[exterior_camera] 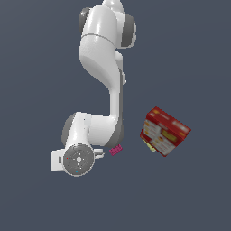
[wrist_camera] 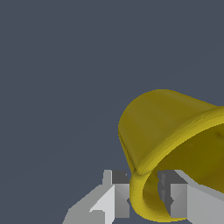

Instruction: Pick up a designated object from a clutter of objects.

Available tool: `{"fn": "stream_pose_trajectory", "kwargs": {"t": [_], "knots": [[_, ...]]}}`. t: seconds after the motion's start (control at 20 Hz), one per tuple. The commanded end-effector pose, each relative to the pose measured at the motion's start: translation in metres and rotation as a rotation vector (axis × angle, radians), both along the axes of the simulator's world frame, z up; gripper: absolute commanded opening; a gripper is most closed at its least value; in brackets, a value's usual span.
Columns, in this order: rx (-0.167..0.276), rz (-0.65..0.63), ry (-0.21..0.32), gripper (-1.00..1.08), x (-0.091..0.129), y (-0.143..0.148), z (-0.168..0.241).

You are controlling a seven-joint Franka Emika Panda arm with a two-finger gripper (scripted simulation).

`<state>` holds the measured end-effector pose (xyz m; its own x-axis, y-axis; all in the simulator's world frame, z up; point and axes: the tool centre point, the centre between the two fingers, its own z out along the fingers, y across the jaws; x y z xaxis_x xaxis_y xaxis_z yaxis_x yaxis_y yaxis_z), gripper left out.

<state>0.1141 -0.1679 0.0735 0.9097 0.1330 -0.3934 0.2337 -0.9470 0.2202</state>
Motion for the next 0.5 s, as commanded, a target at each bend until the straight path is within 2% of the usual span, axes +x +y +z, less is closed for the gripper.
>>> {"fn": "stream_pose_trajectory", "kwargs": {"t": [0.0, 0.45], "knots": [[0.0, 0.001, -0.002, -1.0, 0.0, 0.002, 0.005], [0.0, 0.001, -0.002, -1.0, -0.012, 0.022, 0.041]]}}
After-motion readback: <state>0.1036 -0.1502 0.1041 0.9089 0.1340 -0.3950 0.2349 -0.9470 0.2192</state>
